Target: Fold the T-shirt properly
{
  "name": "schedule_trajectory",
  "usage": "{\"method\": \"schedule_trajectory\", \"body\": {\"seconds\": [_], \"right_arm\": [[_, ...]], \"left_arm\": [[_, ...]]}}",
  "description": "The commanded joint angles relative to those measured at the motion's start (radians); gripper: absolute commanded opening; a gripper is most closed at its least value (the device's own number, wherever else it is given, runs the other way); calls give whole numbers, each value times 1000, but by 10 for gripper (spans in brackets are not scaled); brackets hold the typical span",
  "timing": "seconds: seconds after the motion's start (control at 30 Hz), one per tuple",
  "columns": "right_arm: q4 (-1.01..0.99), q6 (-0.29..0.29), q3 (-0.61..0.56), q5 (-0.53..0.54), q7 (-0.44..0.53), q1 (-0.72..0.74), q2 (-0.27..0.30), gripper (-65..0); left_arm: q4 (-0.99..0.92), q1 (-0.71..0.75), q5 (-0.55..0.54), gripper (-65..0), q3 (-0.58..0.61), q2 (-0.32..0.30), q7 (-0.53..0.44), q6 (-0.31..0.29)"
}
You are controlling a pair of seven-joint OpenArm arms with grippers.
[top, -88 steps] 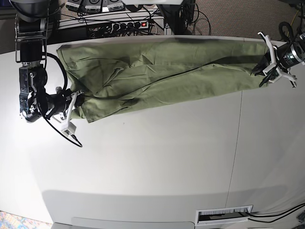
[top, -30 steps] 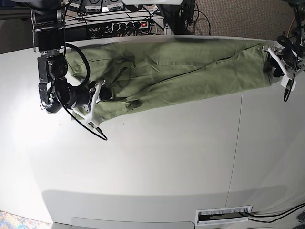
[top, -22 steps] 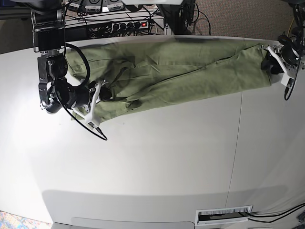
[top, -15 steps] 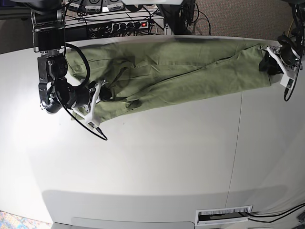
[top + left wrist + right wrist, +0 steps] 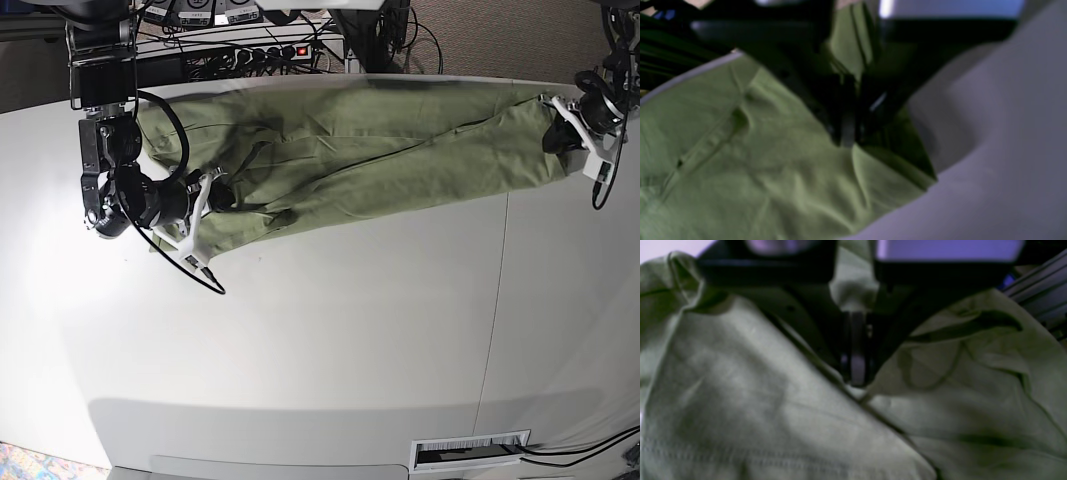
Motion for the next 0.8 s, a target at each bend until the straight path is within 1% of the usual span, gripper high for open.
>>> {"method": "schedule_trajectory", "body": {"seconds": [0.0,0.07,0.1,0.17,0.27,0.37,0.4,0.47,0.57,0.73,0.77], "right_arm": [[13,0,6,-2,3,14,13,-650],[13,0,6,-2,3,14,13,-650],[14,0,6,-2,4,14,13,-650],[13,0,6,-3,10,14,11,-650],[13,0,6,-28,35,14,11,-650],[13,0,6,-36,49,14,8,-650],[13,0,6,-37,49,14,8,-650],[13,0,6,-37,48,14,8,-650],[13,0,6,-40,47,14,8,-650],[13,0,6,-40,46,14,8,-650],[13,0,6,-40,45,14,8,-650]], "left_arm": [[13,-14,-14,-650,-14,-21,-19,-39],[14,-30,-45,-650,-14,-21,-18,-111],[16,-37,-69,-650,-14,-21,-18,-135],[24,-53,-113,-650,-14,-21,-8,-162],[66,-68,-157,-650,-14,-21,16,-190],[126,-67,-152,-650,-14,-21,52,-189],[137,-66,-133,-650,-14,-21,62,-188],[140,-63,-74,-650,-14,-21,62,-174],[138,-56,-4,-650,-14,-21,59,-104],[124,-54,115,-650,-14,-21,63,-39],[121,-54,148,-638,-14,-21,72,-20]]}}
